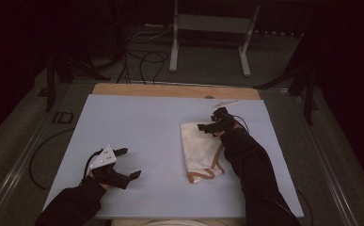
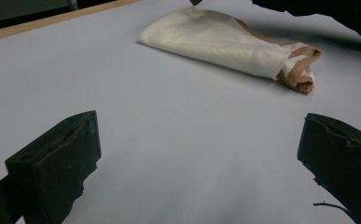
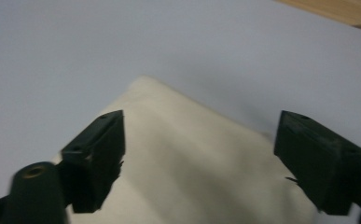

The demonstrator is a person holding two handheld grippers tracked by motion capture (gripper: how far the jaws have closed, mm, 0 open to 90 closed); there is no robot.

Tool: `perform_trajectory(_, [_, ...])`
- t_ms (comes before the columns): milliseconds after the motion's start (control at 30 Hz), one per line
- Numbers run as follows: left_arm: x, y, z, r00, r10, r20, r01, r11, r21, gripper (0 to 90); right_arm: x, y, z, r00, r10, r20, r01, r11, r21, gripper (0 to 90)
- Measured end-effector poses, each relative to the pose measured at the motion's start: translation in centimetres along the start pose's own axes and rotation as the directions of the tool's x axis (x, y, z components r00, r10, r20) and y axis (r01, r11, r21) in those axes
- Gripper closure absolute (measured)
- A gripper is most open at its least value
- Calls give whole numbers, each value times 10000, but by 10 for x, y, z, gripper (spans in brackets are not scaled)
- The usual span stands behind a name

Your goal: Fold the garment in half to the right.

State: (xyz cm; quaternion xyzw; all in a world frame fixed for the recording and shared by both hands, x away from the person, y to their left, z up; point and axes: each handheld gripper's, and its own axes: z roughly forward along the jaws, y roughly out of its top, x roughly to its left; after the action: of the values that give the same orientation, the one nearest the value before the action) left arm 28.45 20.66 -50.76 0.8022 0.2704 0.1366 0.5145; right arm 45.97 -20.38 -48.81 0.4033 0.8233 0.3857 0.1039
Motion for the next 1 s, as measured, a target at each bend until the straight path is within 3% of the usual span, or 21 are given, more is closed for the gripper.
perform_trajectory(133, [1, -1, -2, 10000, -3, -90, 4, 10000, 28, 4, 11, 5, 2, 9993, -324, -194, 325, 9995, 50, 135])
perform_trajectory(433, [2, -3, -3, 9999, -130, -104, 130, 9999, 28, 4, 28, 15, 6, 9941, -546, -942, 564, 9983, 164, 111])
perform_trajectory(1000, [4, -4, -5, 9998, -144, -118, 145, 9998, 97, 4, 50, 18, -8, 9876, -1072, -1146, 1060, 9942, -166, 98])
